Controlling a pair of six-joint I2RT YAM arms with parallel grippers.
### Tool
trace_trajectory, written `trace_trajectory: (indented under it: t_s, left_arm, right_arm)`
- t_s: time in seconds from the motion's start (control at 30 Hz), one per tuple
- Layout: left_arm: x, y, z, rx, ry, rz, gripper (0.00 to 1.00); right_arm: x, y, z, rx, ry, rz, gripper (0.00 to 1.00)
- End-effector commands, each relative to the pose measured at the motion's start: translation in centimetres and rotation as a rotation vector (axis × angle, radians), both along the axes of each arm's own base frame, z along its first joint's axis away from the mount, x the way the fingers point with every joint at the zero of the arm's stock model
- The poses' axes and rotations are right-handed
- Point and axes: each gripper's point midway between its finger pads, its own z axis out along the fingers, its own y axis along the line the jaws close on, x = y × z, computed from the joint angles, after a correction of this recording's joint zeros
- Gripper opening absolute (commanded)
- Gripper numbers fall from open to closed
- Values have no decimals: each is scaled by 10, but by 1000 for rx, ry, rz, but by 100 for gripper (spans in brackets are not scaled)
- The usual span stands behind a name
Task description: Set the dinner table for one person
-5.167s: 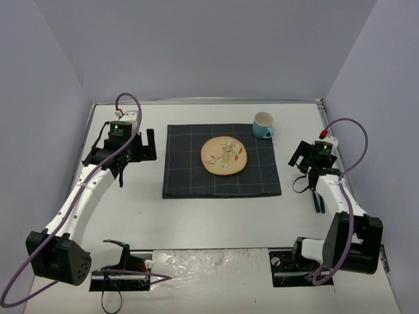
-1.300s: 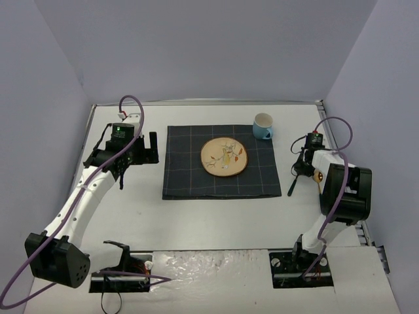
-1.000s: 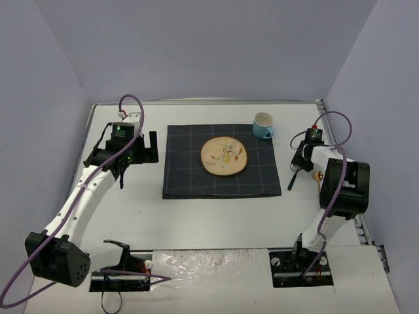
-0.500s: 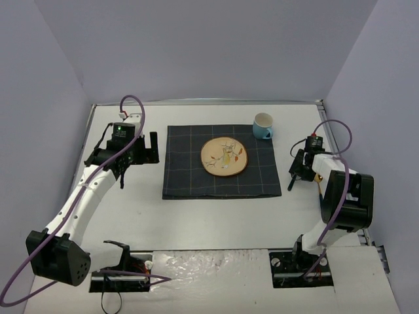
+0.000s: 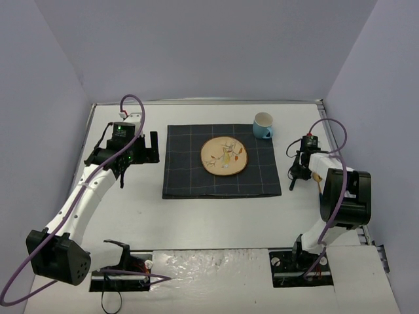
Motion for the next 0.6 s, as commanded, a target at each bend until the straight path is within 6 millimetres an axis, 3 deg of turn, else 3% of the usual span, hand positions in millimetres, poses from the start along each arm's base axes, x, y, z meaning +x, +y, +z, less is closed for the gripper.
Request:
trace_trajectory:
  t_s: [0.0, 0.13, 0.23, 0.3, 0.4, 0.5, 0.57]
  left_arm:
    - [11, -4, 27, -24, -92, -5, 97]
    - [11, -4, 26, -21, -88, -3, 97]
    - [11, -2, 26, -14, -87, 1, 97]
    - [11, -2, 24, -14, -81, 2, 97]
    - [12, -2, 23, -11, -75, 5, 97]
    - [11, 1, 25, -1, -81, 18, 97]
    - [9, 2, 27, 1, -83, 21, 97]
  right_arm:
    - [2, -6, 3, -41, -4, -13, 2]
    - [14, -11, 40, -79, -106, -25, 0]
    - [25, -3, 88, -104, -219, -18, 0]
    - [38, 11, 133, -105, -335, -8, 0]
    - [46, 52, 195, -59, -507, 39, 0]
    - [53, 104, 241, -3, -617, 129, 0]
    - [55, 152, 260, 57, -657, 212, 0]
